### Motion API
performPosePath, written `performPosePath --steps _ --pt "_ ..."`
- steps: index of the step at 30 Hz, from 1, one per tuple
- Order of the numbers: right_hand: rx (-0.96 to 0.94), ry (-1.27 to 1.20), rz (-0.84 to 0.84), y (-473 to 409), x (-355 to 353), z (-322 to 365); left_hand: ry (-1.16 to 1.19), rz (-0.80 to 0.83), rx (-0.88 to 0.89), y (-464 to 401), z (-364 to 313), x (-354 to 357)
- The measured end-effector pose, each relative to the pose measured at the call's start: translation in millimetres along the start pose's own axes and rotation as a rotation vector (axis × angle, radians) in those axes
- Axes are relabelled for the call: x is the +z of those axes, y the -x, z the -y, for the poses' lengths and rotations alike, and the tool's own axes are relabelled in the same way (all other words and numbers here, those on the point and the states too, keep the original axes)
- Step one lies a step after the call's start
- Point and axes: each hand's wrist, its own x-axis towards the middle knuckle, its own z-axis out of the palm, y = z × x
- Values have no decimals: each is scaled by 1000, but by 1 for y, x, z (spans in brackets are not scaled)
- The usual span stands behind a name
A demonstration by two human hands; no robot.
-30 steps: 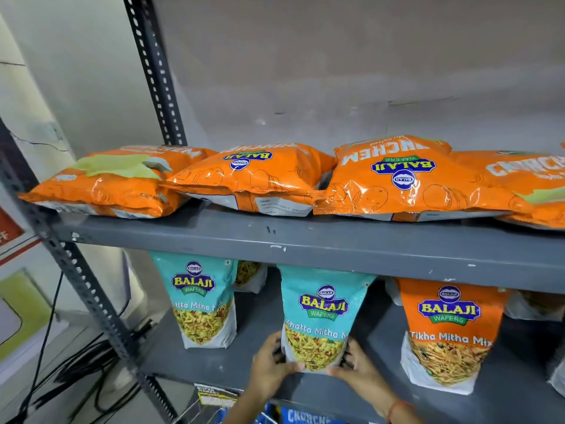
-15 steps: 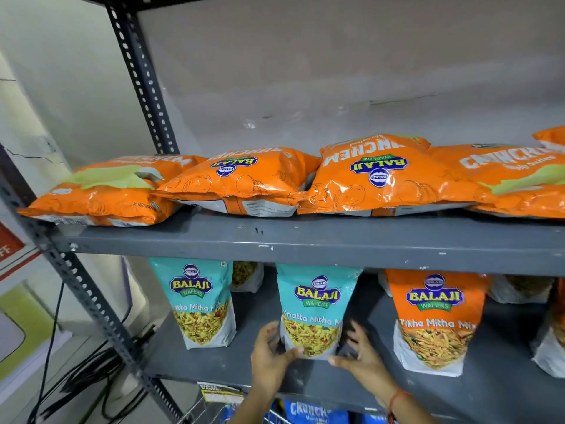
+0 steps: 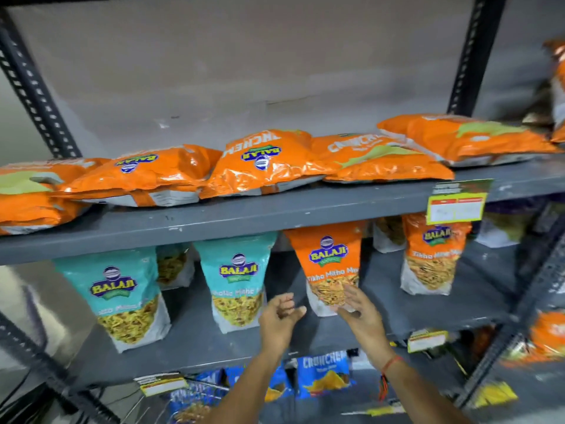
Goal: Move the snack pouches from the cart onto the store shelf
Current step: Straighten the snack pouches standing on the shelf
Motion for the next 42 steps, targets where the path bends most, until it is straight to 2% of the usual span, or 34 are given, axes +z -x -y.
performPosePath --steps 6,9,13,17,25,27,29,30,32,35,37,39,42 --pt "127 51 -11 -34 -47 -30 26 26 -234 -21 47 51" --pt "177 197 47 -63 -57 -50 -10 50 -255 -41 62 68" --pt "187 232 189 -94 -64 -65 54 114 -236 -57 73 81" --pt "149 315 315 -110 -67 -69 61 91 -226 -62 74 90" --pt "118 273 364 -116 -74 -63 -41 42 -191 -54 56 98" --pt "106 279 329 -109 -78 -61 -46 -36 -166 -44 49 101" --pt "101 289 250 -99 -86 -60 -181 -163 -144 -31 45 107" --pt "78 291 191 -93 -93 -58 -257 -176 -120 -23 44 113" --pt "2 332 -2 -81 -111 -53 -318 -118 -29 -8 40 132" --pt "-118 395 -386 -75 -154 -49 -323 66 89 1 29 179" --pt "-91 333 -519 -74 -186 -48 -371 186 149 -4 19 214" --pt "9 288 -506 -80 -214 -52 -410 284 149 -15 8 245" --pt "123 296 -313 -99 -249 -63 -370 385 85 -33 0 284"
